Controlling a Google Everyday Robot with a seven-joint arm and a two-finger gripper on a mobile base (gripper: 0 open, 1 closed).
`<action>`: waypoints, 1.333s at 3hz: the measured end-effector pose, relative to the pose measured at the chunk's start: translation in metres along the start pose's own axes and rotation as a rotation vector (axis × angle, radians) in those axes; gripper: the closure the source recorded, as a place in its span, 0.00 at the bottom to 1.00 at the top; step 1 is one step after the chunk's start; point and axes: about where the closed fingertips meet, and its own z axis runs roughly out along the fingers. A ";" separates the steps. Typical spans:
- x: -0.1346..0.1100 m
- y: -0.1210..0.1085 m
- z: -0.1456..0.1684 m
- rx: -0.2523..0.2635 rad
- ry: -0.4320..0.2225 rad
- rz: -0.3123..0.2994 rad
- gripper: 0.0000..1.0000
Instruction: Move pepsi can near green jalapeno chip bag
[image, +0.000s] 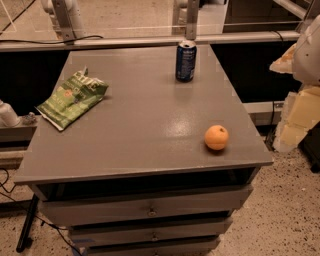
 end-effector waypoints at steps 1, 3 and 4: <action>-0.002 -0.005 0.000 0.019 -0.010 0.003 0.00; -0.013 -0.059 0.043 0.059 -0.160 0.056 0.00; -0.026 -0.093 0.075 0.047 -0.267 0.096 0.00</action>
Offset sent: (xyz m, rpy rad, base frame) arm 0.0658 -0.0053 -0.0203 0.1363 -0.1050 -0.0186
